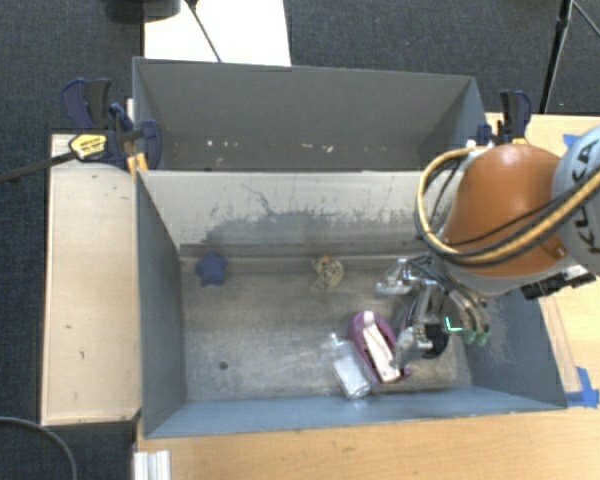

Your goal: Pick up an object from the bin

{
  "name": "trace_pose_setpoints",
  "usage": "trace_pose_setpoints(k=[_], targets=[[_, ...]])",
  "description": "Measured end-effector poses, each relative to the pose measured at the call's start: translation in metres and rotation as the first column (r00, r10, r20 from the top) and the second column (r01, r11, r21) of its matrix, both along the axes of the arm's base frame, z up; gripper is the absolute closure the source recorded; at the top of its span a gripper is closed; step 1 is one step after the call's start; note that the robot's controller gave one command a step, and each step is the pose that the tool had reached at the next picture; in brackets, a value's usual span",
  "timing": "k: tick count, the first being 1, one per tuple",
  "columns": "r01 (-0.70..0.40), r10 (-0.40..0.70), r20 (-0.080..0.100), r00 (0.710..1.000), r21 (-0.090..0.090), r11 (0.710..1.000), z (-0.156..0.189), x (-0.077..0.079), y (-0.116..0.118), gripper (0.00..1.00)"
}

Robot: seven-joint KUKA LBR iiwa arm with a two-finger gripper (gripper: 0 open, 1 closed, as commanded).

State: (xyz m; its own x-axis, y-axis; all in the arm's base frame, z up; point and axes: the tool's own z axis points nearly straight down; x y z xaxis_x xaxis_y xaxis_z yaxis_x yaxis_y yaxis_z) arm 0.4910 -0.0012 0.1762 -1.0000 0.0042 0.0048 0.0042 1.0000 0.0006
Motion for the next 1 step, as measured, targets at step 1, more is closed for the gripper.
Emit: trace_pose_setpoints(k=[1], targets=[[-0.611,0.611,0.003,0.792,0.005,0.792,-0.0871,0.0601,0.0004,0.0]])
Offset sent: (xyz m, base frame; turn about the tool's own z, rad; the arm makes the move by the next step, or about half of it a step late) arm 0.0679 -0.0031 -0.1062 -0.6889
